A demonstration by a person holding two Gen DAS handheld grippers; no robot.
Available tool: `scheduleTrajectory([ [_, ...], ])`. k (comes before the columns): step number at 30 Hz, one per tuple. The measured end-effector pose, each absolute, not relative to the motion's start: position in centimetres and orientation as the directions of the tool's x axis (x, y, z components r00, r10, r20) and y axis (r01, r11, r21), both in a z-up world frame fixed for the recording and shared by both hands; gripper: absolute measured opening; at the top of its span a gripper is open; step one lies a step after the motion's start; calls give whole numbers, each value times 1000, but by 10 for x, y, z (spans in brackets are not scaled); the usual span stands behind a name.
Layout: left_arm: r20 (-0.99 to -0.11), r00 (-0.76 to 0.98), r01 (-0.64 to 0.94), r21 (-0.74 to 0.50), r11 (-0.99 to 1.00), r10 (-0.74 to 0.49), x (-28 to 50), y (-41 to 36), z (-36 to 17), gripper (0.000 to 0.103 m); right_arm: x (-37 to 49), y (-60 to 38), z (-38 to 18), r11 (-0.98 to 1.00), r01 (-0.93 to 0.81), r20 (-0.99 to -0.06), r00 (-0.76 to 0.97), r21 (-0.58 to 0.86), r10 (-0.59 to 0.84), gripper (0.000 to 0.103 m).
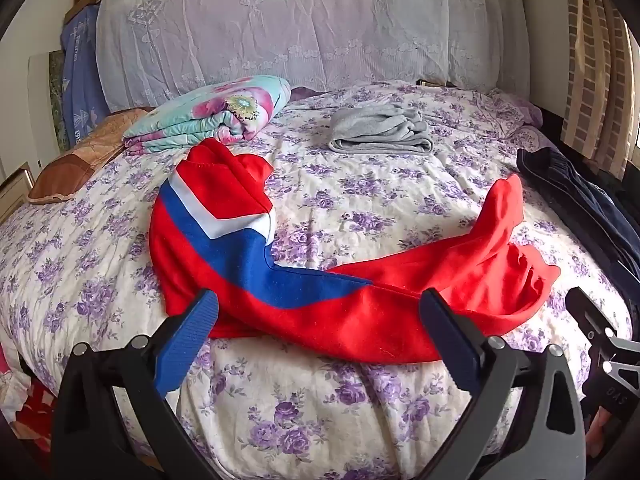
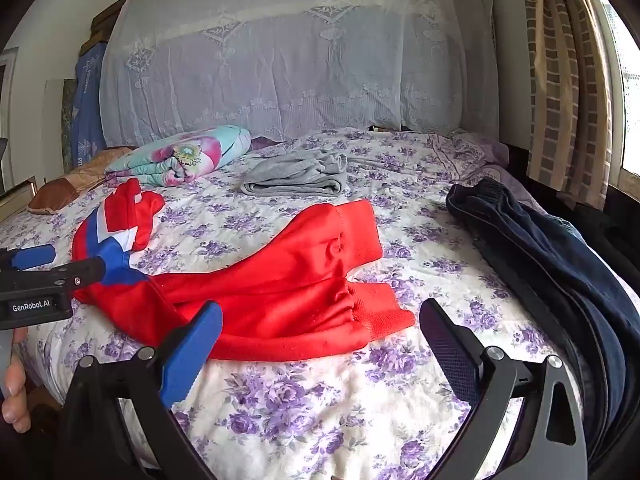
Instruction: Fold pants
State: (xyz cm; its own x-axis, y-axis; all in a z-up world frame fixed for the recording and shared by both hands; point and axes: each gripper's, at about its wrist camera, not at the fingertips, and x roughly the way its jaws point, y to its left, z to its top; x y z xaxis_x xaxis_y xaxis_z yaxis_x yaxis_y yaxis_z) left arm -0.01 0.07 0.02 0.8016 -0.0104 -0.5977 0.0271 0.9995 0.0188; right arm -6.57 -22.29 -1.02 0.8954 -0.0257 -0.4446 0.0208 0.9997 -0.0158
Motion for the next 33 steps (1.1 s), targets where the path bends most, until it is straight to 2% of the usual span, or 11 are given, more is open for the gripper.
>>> scheduleTrajectory([
  [33, -605, 796, 26, 16, 1000, -11, 0, 2, -1, 98, -67, -218, -9, 1000, 16, -447, 894, -17, -22, 99],
])
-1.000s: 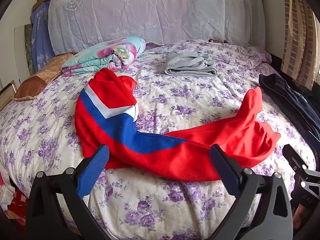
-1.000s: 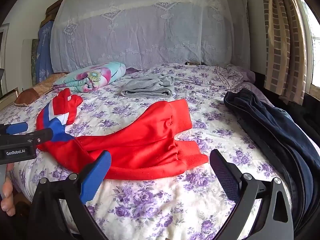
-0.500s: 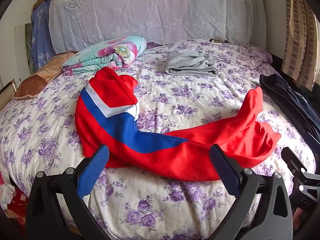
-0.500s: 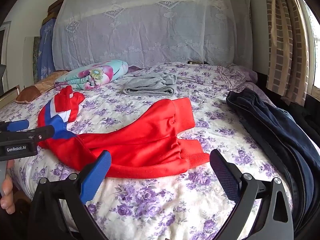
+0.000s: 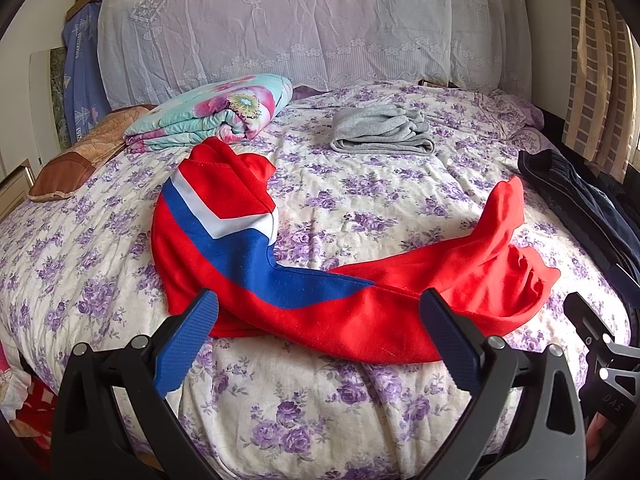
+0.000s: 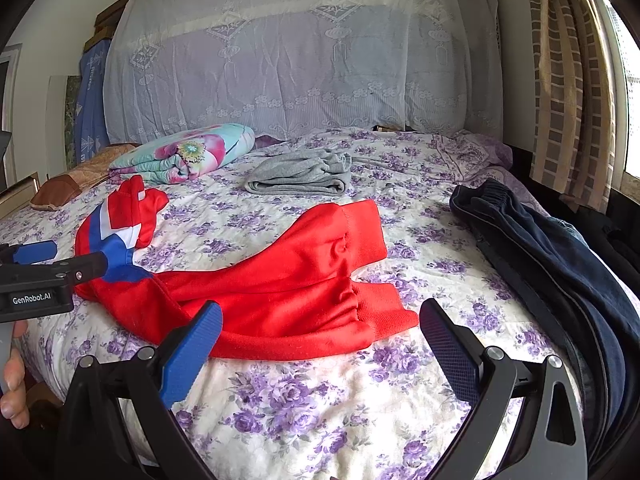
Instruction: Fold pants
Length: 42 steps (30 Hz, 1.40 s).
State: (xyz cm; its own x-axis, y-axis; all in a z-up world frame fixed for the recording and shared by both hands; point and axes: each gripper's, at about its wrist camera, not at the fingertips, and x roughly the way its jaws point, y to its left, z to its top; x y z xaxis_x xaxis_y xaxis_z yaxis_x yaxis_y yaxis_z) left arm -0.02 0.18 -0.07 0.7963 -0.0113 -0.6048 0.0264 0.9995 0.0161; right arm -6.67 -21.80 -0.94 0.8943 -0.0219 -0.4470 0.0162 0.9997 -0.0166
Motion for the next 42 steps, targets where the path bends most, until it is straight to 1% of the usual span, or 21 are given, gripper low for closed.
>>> scheduleTrajectory([
  [42, -610, 792, 26, 13, 1000, -12, -3, 5, 1, 98, -65, -217, -11, 1000, 15, -454, 891, -16, -20, 99],
])
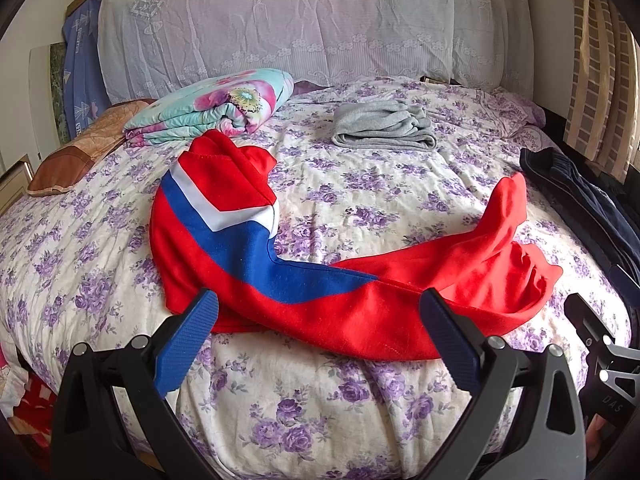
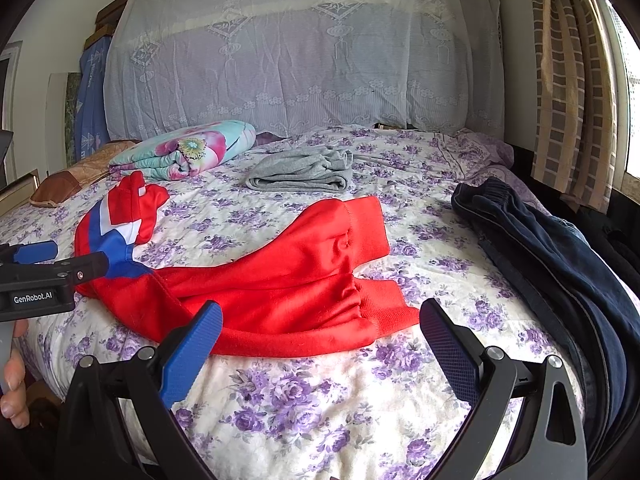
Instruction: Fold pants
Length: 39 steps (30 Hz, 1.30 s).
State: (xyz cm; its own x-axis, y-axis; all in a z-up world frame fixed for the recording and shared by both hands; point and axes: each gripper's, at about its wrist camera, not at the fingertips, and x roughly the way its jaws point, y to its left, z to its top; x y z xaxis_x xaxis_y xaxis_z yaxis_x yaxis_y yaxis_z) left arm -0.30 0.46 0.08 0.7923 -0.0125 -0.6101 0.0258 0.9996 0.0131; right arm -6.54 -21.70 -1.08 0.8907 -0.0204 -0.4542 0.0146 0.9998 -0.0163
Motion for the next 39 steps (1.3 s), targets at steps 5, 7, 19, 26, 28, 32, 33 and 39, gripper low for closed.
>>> scheduleTrajectory([
  [5, -611, 791, 27, 13, 1000, -13, -3, 3, 0, 98, -66, -216, -12, 1000, 14, -454, 891, -17, -20, 99],
  [7, -612, 791, 26, 14, 1000, -12, -4, 4, -1, 98, -65, -216, -11, 1000, 14, -455, 890, -16, -20, 99],
  [19, -628, 778, 21, 1, 1000, -16, 3, 6, -15, 98, -59, -213, -19, 1000, 7, -471, 882, -25, -18, 99],
  [26, -623, 781, -28, 28, 999, 40, 11, 40, -5, 98, -45, -204, -9, 996, -85, -491, 868, -10, 69, 99],
  [28, -635, 770, -77, 13, 997, 68, 23, 71, 2, 98, -34, -194, 4, 985, -174, -495, 855, 4, 154, 99],
  [32, -665, 740, -198, -65, 978, 106, 52, 148, 15, 98, 17, -161, 43, 932, -358, -520, 786, 59, 335, 99],
  [33, -667, 733, -232, -68, 970, 129, 57, 161, 18, 98, 35, -147, 52, 916, -394, -530, 763, 71, 370, 99],
  [39, -675, 728, -296, -153, 943, 118, 56, 209, 11, 98, 159, -36, 75, 850, -515, -652, 609, 108, 452, 94],
])
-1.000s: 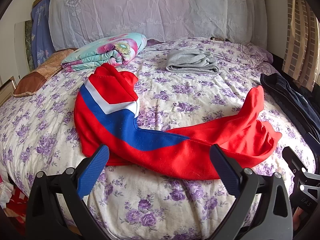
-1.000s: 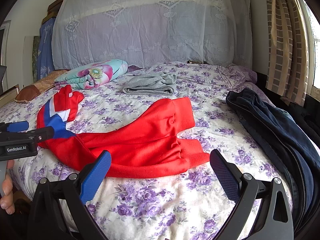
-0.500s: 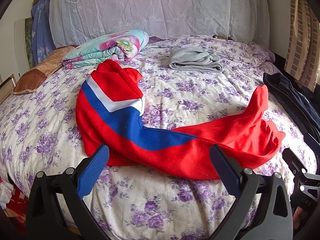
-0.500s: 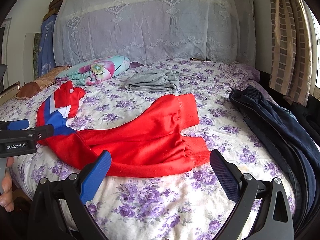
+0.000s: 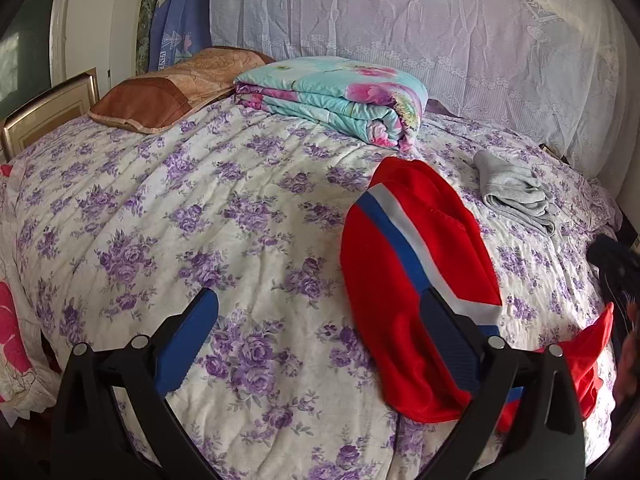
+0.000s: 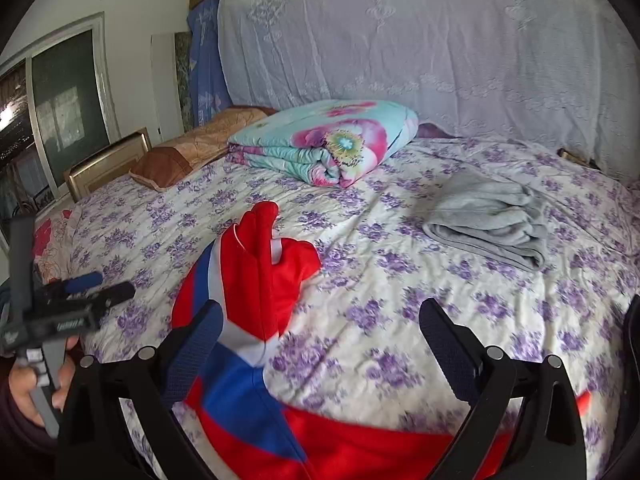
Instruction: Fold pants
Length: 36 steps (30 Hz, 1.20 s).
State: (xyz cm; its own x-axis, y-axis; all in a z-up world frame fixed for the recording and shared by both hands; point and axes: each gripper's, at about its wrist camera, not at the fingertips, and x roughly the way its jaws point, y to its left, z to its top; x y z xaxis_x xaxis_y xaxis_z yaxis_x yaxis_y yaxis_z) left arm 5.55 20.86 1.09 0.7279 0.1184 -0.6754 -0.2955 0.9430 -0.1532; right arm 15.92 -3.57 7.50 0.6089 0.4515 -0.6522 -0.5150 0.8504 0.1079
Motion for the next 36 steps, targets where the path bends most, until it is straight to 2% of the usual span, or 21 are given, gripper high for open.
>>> scheduleTrajectory([
  [1, -681, 722, -302, -150, 941, 124, 55, 212, 6, 98, 177, -16, 70, 828, -544, -683, 552, 140, 478, 89],
  [2, -687, 715, -309, -144, 940, 130, 54, 214, 2, 98, 191, 5, 63, 807, -571, -719, 498, 150, 486, 88],
  [3, -692, 709, -316, -138, 939, 136, 52, 217, -1, 98, 202, 28, 52, 797, -592, -762, 461, 118, 455, 87],
  [4, -698, 702, -325, -132, 936, 146, 48, 220, -4, 98, 210, 47, 41, 801, -595, -794, 455, 66, 404, 82],
  [5, -701, 697, -337, -130, 933, 154, 45, 225, -6, 98, 216, 64, 29, 803, -595, -819, 447, 29, 360, 61],
  [6, -703, 693, -349, -130, 928, 162, 40, 230, -7, 98, 219, 75, 19, 798, -601, -839, 414, 40, 353, 35],
  [7, -703, 690, -361, -129, 924, 171, 34, 236, -7, 98, 217, 80, 18, 802, -596, -841, 409, 48, 354, 16],
  [9, -697, 691, -387, -134, 912, 191, 22, 248, -5, 98, 196, 93, 35, 753, -655, -785, 434, 61, 442, 16],
  [10, -692, 692, -403, -135, 905, 206, 15, 254, -3, 98, 182, 101, 46, 695, -711, -758, 394, 106, 519, 14],
  [13, -674, 699, -446, -149, 883, 239, -1, 269, 7, 98, 134, 131, 68, 494, -848, -710, 227, 193, 667, 15],
  [16, -657, 711, -468, -173, 867, 252, -14, 278, 16, 98, 102, 154, 47, 281, -893, -760, -97, 352, 642, 33],
  [17, -654, 712, -471, -175, 864, 256, -17, 279, 18, 98, 97, 153, 41, 267, -893, -773, -129, 363, 621, 34],
  [19, -652, 713, -470, -173, 865, 257, -21, 280, 18, 98, 96, 135, 40, 302, -889, -780, -92, 344, 619, 38],
  [23, -663, 715, -420, -153, 894, 222, -12, 269, 15, 98, 131, 69, 63, 493, -811, -728, 126, 316, 674, 69],
  [27, -681, 705, -375, -119, 919, 199, 20, 259, 10, 98, 171, 24, 54, 665, -688, -746, 274, 289, 607, 78],
  [30, -711, 701, -298, -229, 927, 50, 50, 258, 2, 98, 200, 6, 31, 736, -603, -766, 302, 307, 568, 88],
  [32, -729, 685, -251, -236, 939, 0, 72, 246, -1, 98, 221, 3, 10, 750, -559, -779, 266, 355, 567, 92],
  [35, -779, 623, -257, -130, 958, 62, 100, 229, -19, 98, 245, 17, -28, 771, -501, -809, 208, 394, 549, 92],
  [36, -789, 612, -261, -139, 955, 52, 105, 230, -27, 98, 250, 23, -39, 769, -492, -811, 189, 409, 553, 92],
])
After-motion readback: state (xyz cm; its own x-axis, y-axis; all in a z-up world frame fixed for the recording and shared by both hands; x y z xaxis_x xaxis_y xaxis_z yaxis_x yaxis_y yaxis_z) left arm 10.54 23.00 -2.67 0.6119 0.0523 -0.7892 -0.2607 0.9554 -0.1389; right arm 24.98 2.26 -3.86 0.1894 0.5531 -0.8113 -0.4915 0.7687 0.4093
